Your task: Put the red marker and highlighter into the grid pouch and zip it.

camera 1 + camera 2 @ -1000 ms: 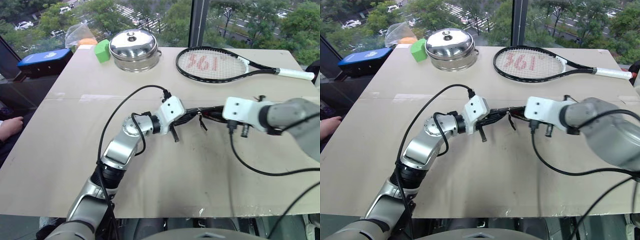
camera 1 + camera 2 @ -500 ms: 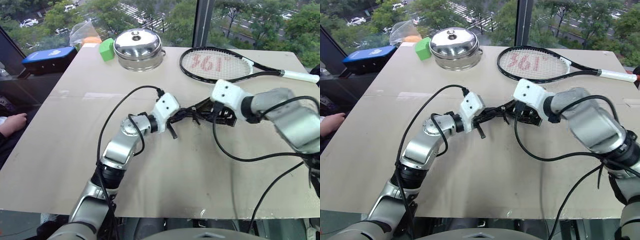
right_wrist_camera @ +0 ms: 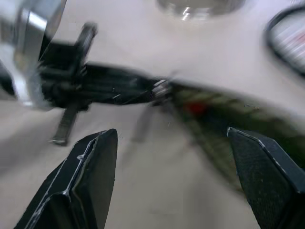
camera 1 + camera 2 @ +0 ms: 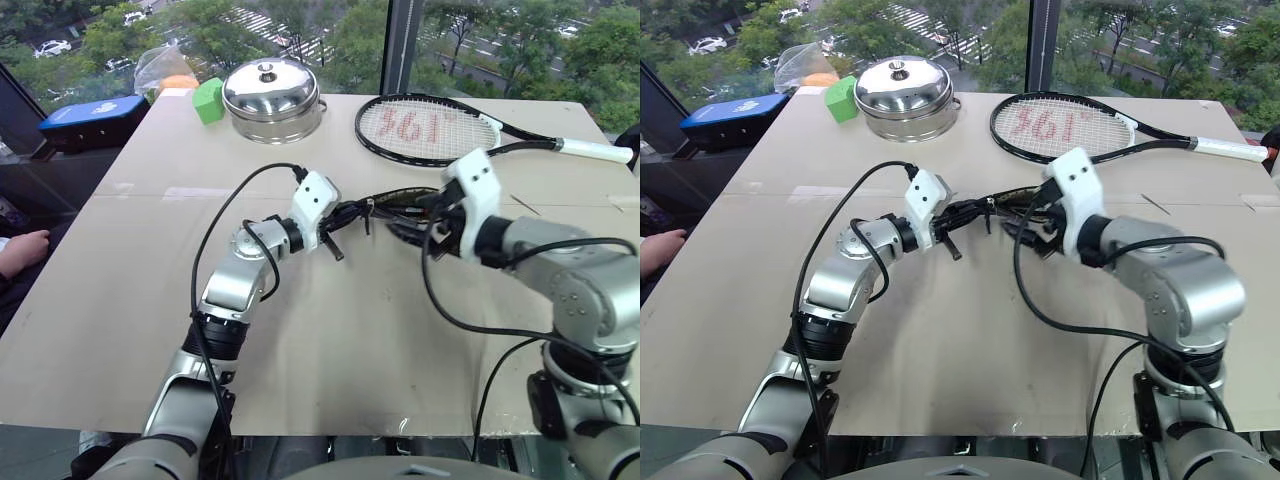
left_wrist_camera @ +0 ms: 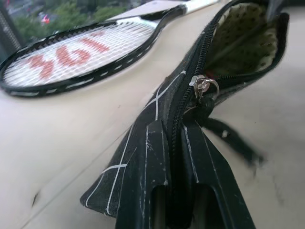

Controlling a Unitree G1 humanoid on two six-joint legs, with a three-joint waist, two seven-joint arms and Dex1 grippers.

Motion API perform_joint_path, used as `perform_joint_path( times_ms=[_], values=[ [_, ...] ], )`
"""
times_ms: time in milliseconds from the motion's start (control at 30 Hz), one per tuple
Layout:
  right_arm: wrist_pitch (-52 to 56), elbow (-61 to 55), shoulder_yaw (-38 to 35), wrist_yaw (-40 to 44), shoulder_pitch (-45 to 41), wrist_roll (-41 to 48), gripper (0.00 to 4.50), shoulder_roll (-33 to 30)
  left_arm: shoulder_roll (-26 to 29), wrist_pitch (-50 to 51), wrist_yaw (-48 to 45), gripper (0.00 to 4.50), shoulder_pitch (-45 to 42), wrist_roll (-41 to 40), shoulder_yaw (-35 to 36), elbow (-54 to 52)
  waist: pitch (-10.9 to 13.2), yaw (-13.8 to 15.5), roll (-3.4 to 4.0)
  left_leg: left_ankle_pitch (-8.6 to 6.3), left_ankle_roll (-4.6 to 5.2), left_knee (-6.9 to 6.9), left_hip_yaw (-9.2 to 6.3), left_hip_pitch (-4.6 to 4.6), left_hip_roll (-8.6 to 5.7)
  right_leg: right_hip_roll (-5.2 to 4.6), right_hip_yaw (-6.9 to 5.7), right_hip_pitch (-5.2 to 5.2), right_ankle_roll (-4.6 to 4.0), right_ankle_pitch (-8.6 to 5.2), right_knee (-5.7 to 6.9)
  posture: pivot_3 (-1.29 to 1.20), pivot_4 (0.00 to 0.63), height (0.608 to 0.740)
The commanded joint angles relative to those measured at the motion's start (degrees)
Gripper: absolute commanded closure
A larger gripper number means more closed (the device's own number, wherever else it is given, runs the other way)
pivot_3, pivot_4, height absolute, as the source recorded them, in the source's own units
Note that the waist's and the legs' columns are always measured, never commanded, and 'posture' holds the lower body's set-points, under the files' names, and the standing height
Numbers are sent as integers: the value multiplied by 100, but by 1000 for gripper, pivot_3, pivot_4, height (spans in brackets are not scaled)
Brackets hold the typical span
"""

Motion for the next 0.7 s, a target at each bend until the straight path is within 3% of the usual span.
perform_joint_path(
  times_ms=[33, 200, 633, 700],
  values=[
    [219, -154, -215, -162, -20, 224, 789, 426, 10, -181, -56, 4500, -96, -84, 98, -114, 0, 7, 0, 0, 0, 0, -2, 0, 1, 1, -1, 0, 0, 0, -1, 0, 150, 740],
    [221, -29, -125, -424, 112, 261, 789, 895, 5, -73, -89, 4500, -54, -150, 106, -259, 0, 15, 0, -1, 2, 0, -1, 0, 0, 0, -1, 1, 0, 0, -2, 0, 150, 740],
    [-1327, 1465, -133, -1122, 101, 14, 789, 1633, -2, 271, -166, 4500, 60, -321, 70, -659, 0, -12, -1, 0, 0, -1, -1, 0, 1, 6, 1, 0, 0, 0, -2, 0, 150, 740],
    [-1438, 1553, -130, -1112, 96, 57, 1329, 1657, 6, 303, -172, 4500, 70, -329, 70, -691, 0, -13, 0, 0, 0, -1, -1, 1, 2, 6, 1, 0, 1, 0, -2, 0, 150, 740]
  ],
)
